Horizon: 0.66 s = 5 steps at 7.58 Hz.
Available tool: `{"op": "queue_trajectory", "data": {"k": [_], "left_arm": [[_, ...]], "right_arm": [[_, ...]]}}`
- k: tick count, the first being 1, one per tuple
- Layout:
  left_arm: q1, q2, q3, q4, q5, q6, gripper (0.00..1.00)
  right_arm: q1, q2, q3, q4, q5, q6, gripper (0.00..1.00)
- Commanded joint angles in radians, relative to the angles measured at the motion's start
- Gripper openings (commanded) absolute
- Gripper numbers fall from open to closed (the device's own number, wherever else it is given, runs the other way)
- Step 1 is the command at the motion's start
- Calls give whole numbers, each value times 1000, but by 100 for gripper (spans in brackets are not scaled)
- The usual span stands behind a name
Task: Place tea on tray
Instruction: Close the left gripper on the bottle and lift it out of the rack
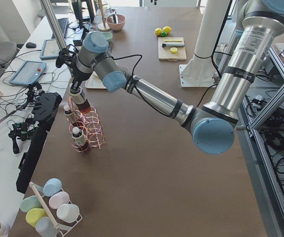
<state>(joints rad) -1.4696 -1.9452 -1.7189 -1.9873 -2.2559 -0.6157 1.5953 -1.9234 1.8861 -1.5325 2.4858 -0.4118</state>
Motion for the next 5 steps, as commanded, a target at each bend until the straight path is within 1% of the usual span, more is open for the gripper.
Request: {"op": "queue_trajectory", "data": {"k": [1,2,3,4,5], "left_arm": [[-22,-31,-151,120,-39,-78,0],[1,-49,-159,133,-33,-149,0],[47,-93,-163,221,1,-176,0],[101,-172,-182,371,59,-177,0],[173,-207,-223,475,138,-182,0]], "right_arm": [[0,0,-4,-1,-1,-1,100],[0,0,-4,-1,1,1,100],[0,0,-4,-1,1,1,100],[0,0,-2,0,1,1,100],[0,0,-1,0,1,1,100]]}}
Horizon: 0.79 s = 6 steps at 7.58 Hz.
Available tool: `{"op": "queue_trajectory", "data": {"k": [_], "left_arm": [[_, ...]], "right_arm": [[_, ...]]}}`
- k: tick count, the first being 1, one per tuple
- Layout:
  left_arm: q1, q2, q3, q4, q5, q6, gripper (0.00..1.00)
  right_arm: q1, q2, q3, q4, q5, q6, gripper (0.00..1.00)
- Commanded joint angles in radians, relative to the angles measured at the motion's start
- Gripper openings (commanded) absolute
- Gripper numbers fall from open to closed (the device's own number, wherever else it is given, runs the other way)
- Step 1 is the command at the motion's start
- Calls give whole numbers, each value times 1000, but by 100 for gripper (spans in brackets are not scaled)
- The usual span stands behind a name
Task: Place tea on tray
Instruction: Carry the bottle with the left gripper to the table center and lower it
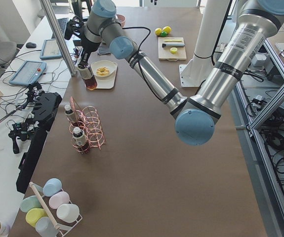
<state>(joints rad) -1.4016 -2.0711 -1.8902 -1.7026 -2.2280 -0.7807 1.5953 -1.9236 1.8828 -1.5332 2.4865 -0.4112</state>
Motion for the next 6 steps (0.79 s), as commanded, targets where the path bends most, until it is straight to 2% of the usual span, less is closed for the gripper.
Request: {"op": "queue_trajectory", "data": {"k": [1,2,3,4,5,6], "left_arm": [[181,-110,-52,225,184,-70,0],[244,-125,-46,227,239,-112,0],[278,-130,-53,228,241,-156,0],[367,-130,-82,228,248,-269,0],[489,-158,-127,295,331,-404,0],[595,-217,-170,428,414,-452,0]], "right_arm": [[0,2,1,1,0,0,100],[0,5,2,1,0,2,100],[-2,8,4,1,0,3,100],[-3,8,4,1,0,3,100],[-8,9,4,1,0,5,100],[-9,11,4,1,0,5,100]]}}
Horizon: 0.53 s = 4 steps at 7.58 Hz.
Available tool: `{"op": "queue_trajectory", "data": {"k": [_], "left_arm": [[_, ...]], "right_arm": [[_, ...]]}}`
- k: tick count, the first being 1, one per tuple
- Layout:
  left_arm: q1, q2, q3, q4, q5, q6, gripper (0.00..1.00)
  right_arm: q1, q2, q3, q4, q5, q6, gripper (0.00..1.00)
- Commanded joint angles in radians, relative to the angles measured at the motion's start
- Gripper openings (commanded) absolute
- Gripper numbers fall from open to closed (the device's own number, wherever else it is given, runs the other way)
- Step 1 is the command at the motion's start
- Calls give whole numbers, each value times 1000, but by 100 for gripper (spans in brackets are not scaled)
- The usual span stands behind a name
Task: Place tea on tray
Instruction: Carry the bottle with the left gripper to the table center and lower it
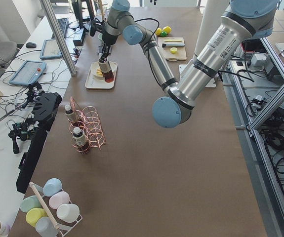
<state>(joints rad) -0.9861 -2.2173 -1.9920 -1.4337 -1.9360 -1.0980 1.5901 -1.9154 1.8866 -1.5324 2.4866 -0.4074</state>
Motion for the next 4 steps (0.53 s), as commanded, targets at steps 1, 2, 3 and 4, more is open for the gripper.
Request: {"op": "queue_trajectory", "data": {"k": [1,2,3,4], "left_arm": [[275,-88,-95,201,180,-234,0],[396,-88,-93,203,293,-309,0],[497,-90,-85,205,392,-351,0],[547,-88,-77,205,428,-383,0]], "right_arm": [[-4,4,0,-2,1,2,100],[-7,4,0,-2,2,2,100],[-9,4,0,-2,2,2,100],[-9,4,0,-2,2,2,100]]}}
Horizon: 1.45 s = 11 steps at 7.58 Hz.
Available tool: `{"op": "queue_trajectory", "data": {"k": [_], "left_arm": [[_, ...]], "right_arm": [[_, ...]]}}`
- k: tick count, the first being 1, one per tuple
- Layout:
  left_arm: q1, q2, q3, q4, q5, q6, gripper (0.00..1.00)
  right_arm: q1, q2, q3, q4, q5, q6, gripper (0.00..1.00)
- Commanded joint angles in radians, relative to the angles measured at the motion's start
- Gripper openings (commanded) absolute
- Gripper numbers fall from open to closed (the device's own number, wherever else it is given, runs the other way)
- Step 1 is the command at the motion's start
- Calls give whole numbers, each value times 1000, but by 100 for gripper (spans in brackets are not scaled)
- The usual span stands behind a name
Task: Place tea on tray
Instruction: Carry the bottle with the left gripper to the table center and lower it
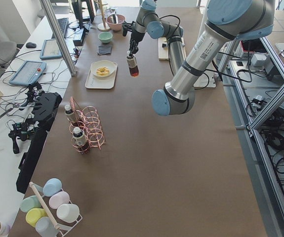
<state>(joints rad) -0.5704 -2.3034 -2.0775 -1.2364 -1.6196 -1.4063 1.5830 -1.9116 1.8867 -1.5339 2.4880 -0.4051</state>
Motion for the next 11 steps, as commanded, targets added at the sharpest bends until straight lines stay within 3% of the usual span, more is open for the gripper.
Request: {"op": "queue_trajectory", "data": {"k": [1,3,6,7,8,9,10,11], "left_arm": [[176,-14,28,8,156,-83,0],[233,-45,85,8,237,-108,0],[241,-42,94,11,266,-103,0],[247,-47,94,21,276,-102,44],[247,-45,94,23,276,-100,80],[248,-45,94,23,276,-100,95],[247,-50,80,26,273,-100,96],[241,-45,48,26,268,-95,96]], "right_arm": [[-2,-1,-3,0,0,0,100],[-2,-3,-5,-2,0,-1,100],[-2,-6,-6,-2,0,-1,100],[-2,-6,-6,-3,0,0,100],[-2,-1,-5,-2,0,0,100],[-2,0,-5,-2,2,2,100],[-2,26,5,-2,2,9,100],[-6,93,27,0,11,137,100]]}}
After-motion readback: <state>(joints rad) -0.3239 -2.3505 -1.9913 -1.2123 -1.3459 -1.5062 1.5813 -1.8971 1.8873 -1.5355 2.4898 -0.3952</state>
